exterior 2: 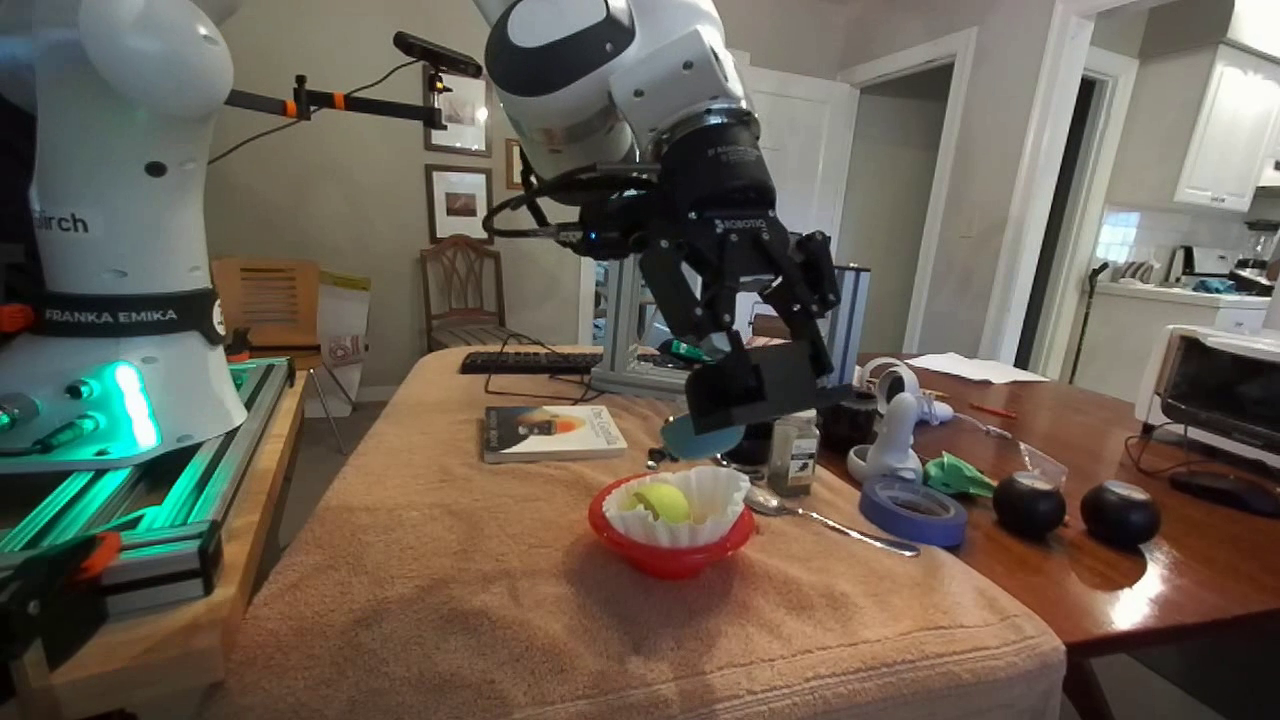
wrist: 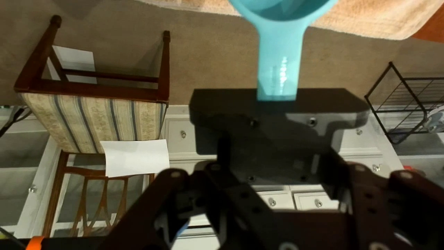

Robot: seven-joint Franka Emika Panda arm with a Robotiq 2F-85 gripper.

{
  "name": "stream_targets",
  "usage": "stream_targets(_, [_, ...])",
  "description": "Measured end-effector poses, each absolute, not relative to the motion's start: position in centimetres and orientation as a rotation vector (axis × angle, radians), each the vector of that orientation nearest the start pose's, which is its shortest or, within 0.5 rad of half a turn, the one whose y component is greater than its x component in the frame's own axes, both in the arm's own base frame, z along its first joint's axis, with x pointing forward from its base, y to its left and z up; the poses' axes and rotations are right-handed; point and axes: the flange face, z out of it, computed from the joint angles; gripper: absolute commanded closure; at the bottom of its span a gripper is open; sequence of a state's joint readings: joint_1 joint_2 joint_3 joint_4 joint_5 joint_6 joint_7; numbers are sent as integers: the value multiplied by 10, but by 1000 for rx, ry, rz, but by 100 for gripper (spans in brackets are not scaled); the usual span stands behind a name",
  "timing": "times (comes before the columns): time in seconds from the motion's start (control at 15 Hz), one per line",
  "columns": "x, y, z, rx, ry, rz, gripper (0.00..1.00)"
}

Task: Use the blue ladle to scoop the green ball and put it in the grey masking tape hole

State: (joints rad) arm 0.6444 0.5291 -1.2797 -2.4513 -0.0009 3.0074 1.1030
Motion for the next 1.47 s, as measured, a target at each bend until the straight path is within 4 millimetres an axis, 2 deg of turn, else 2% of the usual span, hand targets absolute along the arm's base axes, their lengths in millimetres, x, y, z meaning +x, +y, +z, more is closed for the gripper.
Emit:
stream_targets(0.2, [409,-303,281,-2489,2413,-782,65])
stream_targets(0.27, [408,-300,281,-2509,2407,-760,40])
stream_targets(0.4, [408,-298,280,-2507,2406,-756,40])
stream_targets(0.47, [408,-299,279,-2507,2407,-754,65])
stream_targets(0.67, [410,-300,278,-2481,2426,-759,65])
stream_targets(1.0, [434,-286,263,-2422,2496,-838,65])
stream_targets(1.47, [442,-281,248,-2550,2496,-1003,65])
